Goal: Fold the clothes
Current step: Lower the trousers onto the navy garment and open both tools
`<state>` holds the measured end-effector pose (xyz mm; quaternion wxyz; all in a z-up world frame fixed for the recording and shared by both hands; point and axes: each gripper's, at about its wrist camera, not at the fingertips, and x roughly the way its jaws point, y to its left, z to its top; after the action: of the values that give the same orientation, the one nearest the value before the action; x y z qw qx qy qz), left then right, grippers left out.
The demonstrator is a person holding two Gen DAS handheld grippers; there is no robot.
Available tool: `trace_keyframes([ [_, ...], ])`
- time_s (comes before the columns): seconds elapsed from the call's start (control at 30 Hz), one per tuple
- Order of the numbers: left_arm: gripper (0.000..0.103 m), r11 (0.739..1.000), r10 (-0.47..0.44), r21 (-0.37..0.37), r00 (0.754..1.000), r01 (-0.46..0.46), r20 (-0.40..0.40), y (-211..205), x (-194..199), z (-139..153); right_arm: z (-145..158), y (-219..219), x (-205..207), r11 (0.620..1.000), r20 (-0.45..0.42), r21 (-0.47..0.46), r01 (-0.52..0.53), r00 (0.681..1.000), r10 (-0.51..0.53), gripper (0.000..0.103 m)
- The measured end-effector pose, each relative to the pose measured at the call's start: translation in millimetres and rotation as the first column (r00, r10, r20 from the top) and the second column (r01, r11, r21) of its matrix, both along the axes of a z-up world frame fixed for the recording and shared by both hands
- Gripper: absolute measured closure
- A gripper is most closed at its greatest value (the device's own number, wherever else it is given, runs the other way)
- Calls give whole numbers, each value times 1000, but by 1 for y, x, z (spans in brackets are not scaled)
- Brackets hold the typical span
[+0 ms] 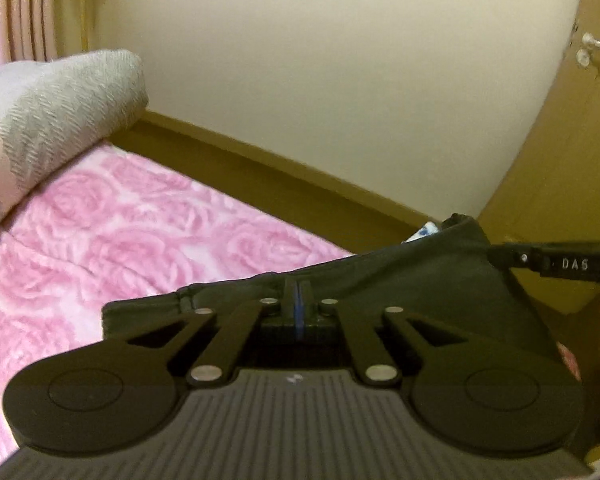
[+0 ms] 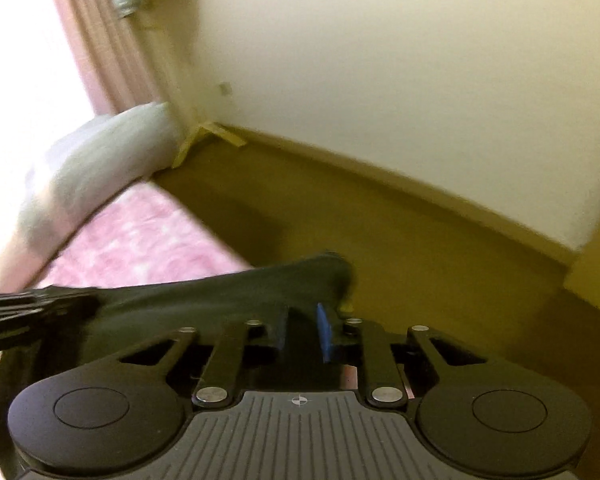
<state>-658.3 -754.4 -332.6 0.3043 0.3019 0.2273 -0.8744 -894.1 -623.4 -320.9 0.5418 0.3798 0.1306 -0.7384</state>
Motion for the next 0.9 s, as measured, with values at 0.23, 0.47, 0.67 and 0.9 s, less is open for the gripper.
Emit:
trace_keyframes([
  [0.23, 102, 1000, 9, 8, 998, -10, 56, 56, 67, 15, 14, 59, 54, 993, 33, 54, -108, 994, 106, 67],
  [0.47, 102, 999, 51, -24, 993, -49, 108, 83, 101, 15, 5, 89, 104, 980, -78, 154, -130, 987, 143, 54],
  [0.67, 102, 997, 76, 23, 987, -80, 141, 83, 106, -2, -6, 100, 112, 977, -82, 190, -94, 990, 111, 54],
  [0.9, 103, 991, 119, 34, 980, -126, 161, 103, 118, 31, 30, 125, 114, 991, -27, 135, -13, 999, 17, 54],
])
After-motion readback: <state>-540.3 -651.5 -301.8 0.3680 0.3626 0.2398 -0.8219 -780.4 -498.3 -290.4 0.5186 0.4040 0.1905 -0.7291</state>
